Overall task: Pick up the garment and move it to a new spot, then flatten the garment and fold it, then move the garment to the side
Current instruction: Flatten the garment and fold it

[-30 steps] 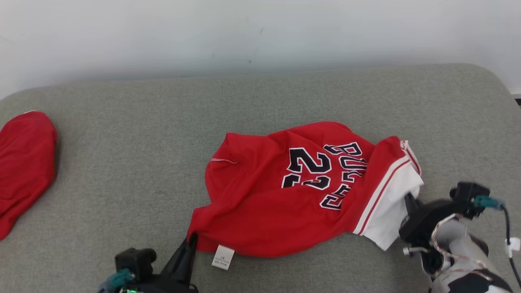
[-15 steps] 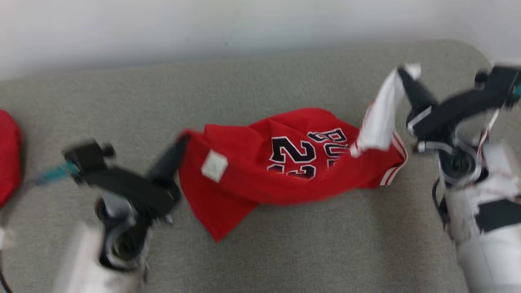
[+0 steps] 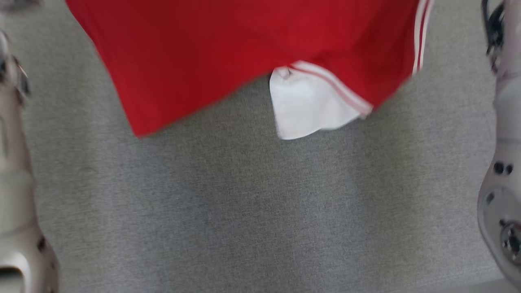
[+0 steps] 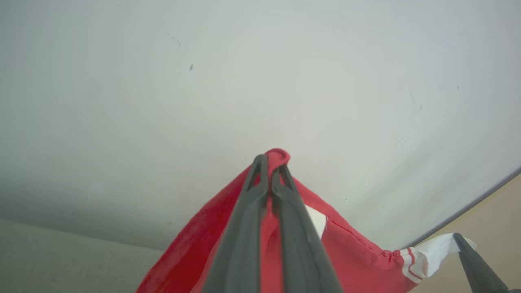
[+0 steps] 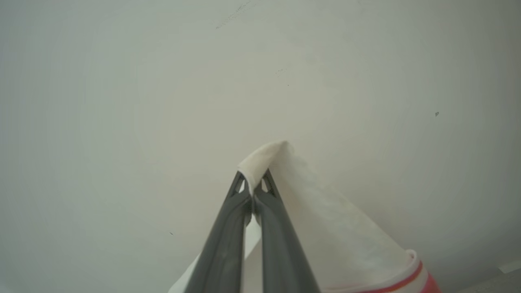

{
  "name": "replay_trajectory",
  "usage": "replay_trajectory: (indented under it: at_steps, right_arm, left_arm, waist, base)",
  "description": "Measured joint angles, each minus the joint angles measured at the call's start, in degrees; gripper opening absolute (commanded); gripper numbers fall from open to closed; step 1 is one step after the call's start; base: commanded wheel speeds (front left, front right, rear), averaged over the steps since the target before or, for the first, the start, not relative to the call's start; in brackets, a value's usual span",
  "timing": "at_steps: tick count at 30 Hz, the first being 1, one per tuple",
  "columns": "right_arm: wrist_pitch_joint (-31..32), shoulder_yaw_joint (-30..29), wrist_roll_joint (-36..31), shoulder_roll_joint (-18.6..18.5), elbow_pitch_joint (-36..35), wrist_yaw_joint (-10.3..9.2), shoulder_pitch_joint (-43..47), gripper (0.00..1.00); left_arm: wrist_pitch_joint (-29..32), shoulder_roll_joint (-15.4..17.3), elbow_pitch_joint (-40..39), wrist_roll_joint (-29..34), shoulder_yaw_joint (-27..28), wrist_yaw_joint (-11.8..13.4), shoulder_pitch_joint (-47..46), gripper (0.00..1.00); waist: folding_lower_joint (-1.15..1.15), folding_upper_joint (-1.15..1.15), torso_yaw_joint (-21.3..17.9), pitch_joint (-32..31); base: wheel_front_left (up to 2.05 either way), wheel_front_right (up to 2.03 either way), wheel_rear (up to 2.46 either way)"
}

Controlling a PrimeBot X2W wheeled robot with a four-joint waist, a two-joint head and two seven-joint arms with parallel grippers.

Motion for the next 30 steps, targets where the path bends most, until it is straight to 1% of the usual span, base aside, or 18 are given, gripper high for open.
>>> replay_trajectory:
  at_steps: [2, 5, 8, 9, 10, 13, 16, 18, 21, 24, 30]
  right_arm:
    - [-3.1, -0.5, -0.2, 0.6, 1.0, 0.00, -4.2, 0.00]
    - [-7.9, -1.3, 0.0, 0.9, 2.2, 0.00, -9.2, 0.00]
    - [-13.0, -1.6, 0.1, 1.1, 2.9, 0.00, -13.2, 0.00]
    - [-13.0, -1.6, 0.1, 1.1, 2.9, 0.00, -13.2, 0.00]
    - [-14.6, -1.3, 0.1, 1.1, 2.8, 0.00, -14.4, 0.00]
    - [-19.3, 0.5, 1.3, 1.0, 0.7, 0.00, -17.7, 0.00]
    - [-23.1, 2.9, 3.0, -0.3, -3.0, 0.00, -20.2, 0.00]
    - [-24.6, 4.0, 3.6, -1.7, -5.0, 0.00, -20.9, 0.00]
    - [-25.2, 6.2, 3.8, -3.3, -4.9, 0.00, -19.5, 0.00]
    - [-25.4, 9.2, 4.5, -4.4, -3.3, 0.00, -15.1, 0.00]
    - [-25.5, 15.2, 8.2, -7.7, -2.6, 0.00, -7.3, 0.00]
  left_arm:
    - [-2.9, 0.6, 1.7, 1.6, 0.4, -0.2, -4.7, 0.00]
    - [-8.8, 1.1, 4.0, 3.3, 0.9, -1.3, -10.8, 0.00]
    - [-14.2, 1.1, 5.7, 5.2, 1.0, -3.0, -15.4, 0.00]
    - [-14.2, 1.1, 5.7, 5.2, 1.0, -3.0, -15.4, 0.00]
    - [-16.0, 1.1, 6.2, 5.6, 1.0, -3.9, -16.8, 0.00]
    - [-20.3, 1.0, 7.4, 6.0, 0.9, -6.6, -20.8, 0.00]
    - [-23.3, 1.0, 8.2, 6.4, 0.5, -8.6, -23.5, 0.00]
    - [-24.7, 1.3, 8.9, 6.5, 0.1, -9.3, -24.0, 0.00]
    - [-25.8, 2.3, 10.3, 7.3, -0.7, -10.3, -23.5, 0.00]
    - [-26.7, 2.7, 11.8, 8.0, -1.8, -10.8, -20.7, 0.00]
    - [-27.7, 1.8, 14.1, 6.1, -4.5, -11.5, -12.3, 0.00]
  waist:
    - [0.01, 0.00, -0.4, 2.1]
    - [0.01, 0.00, -0.9, 4.7]
    - [0.00, 0.01, -1.6, 6.7]
    - [0.00, 0.01, -1.6, 6.7]
    - [0.00, 0.01, -1.9, 7.2]
    - [-0.01, 0.00, -2.7, 8.1]
    - [-0.02, -0.01, -3.0, 8.8]
    - [-0.03, -0.01, -2.9, 9.2]
    - [-0.02, -0.02, -2.7, 9.9]
    - [-0.02, -0.01, -2.3, 10.7]
    - [-0.02, -0.01, -1.0, 11.6]
  base:
    - [0.00, 0.00, 0.00]
    - [0.00, 0.00, 0.00]
    - [0.00, 0.00, 0.00]
    - [0.00, 0.00, 0.00]
    - [0.00, 0.00, 0.00]
    - [0.00, 0.00, 0.00]
    - [0.00, 0.00, 0.00]
    - [0.00, 0.00, 0.00]
    - [0.00, 0.00, 0.00]
    - [0.00, 0.00, 0.00]
    - [0.00, 0.00, 0.00]
